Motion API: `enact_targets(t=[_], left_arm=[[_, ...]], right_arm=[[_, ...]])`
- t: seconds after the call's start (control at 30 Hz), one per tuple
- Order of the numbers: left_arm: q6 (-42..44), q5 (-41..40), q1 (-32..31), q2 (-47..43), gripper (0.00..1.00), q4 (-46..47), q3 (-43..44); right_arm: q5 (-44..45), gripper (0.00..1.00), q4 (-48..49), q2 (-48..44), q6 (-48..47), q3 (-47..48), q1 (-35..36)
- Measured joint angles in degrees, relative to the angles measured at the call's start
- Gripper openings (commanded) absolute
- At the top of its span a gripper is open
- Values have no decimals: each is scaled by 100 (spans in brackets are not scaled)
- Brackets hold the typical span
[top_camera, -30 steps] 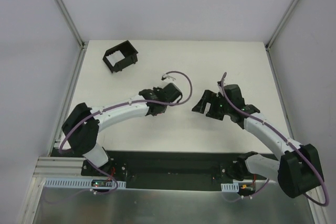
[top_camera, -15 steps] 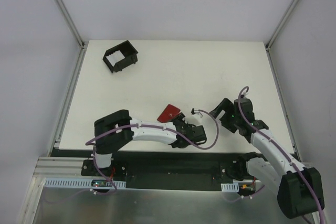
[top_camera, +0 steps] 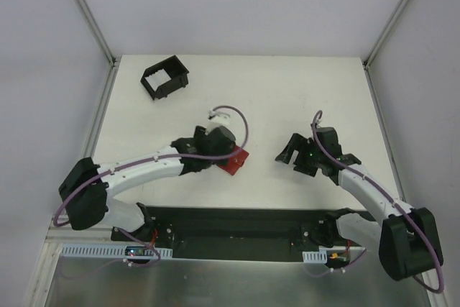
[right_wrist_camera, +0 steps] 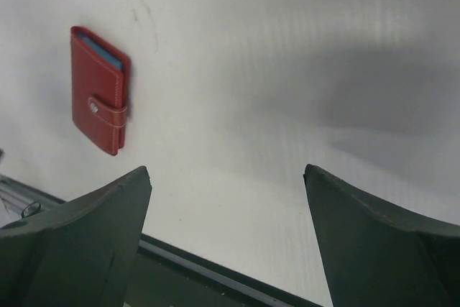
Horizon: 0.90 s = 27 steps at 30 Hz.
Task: Put the credit cards into the card holder
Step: Turn over the card holder at the center of the board, then open the card holder at the center of the board.
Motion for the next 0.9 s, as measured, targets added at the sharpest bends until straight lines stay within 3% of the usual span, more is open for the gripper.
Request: enact_targets(t=[0.1,0.2,0.5,0.67,0.9], left_arm=[[-7,730,1198,-490,72,459,-420],[120,1561,1718,-356,72,728,-570],[358,3403,1871,798,75,1215,-518],[317,3731,2024,892,72,1464,-673],[199,4052,2205,872,63,1963,-872]], right_arm=[[-111,86,120,424,-57,328,367],[-205,79,358,935,-68,662,772],[-807,66,754,2159,-564,1766,1329],[-1005,66,822,2907,-599,2249,1331],[-984,64,1241,3388,173,1902,1506]])
